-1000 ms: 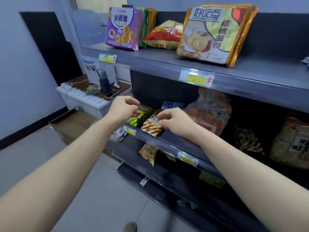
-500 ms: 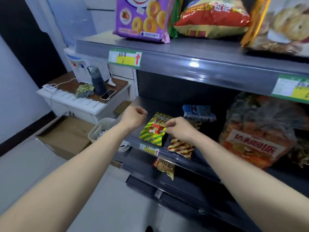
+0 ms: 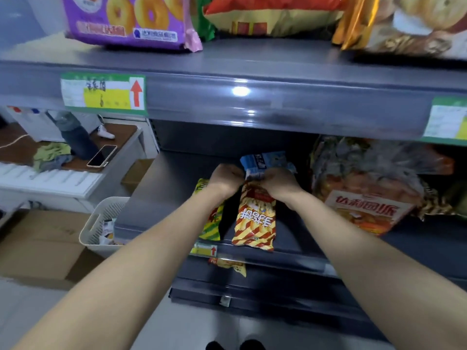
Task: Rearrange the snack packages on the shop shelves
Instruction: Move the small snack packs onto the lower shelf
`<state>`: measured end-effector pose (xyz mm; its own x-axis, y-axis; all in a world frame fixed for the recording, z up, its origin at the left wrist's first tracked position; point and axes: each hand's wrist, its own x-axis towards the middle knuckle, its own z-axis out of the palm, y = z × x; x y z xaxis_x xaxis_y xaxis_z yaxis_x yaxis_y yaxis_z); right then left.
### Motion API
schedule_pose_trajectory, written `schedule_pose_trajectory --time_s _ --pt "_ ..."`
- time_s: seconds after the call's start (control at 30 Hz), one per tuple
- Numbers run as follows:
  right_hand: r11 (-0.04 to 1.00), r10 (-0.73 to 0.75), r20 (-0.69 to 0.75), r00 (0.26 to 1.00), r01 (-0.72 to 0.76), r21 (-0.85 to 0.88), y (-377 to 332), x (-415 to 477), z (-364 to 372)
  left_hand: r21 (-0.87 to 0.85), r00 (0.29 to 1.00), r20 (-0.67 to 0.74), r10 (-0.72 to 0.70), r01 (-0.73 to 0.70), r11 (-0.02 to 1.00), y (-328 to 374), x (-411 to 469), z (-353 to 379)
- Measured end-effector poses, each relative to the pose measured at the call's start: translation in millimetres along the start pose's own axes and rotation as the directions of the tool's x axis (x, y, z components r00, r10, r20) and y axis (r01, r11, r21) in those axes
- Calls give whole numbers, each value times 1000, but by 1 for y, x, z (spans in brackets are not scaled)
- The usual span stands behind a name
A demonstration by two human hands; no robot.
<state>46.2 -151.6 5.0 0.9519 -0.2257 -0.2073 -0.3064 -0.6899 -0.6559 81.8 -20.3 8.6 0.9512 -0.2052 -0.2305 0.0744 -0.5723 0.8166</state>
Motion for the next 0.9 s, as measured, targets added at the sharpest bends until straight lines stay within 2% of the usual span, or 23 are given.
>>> schedule_pose_trajectory --time_s 0.17,0.33,0.43,0.57,0.63,0.73,0.9 --pt "993 118 -57 991 -116 38 20 21 -4 74 998 38 47 -49 996 -6 32 27" --pt "981 185 -91 979 -179 70 26 54 1 150 994 111 -1 -15 989 -15 58 42" --pt "955 280 -106 954 -265 136 29 72 5 121 988 153 15 -34 992 -16 59 43" --pt "897 375 -78 924 -341 280 32 86 12 -2 983 183 15 -15 1000 -21 60 40" --pt "878 397 -73 915 -355 322 29 92 17 -58 989 147 -33 42 997 -26 68 34" --pt "911 346 18 938 -341 231 17 99 22 -123 994 17 -109 110 986 -37 84 21" --pt "928 315 10 949 -310 207 -6 100 31 -156 972 -171 -160 134 979 -50 93 -5"
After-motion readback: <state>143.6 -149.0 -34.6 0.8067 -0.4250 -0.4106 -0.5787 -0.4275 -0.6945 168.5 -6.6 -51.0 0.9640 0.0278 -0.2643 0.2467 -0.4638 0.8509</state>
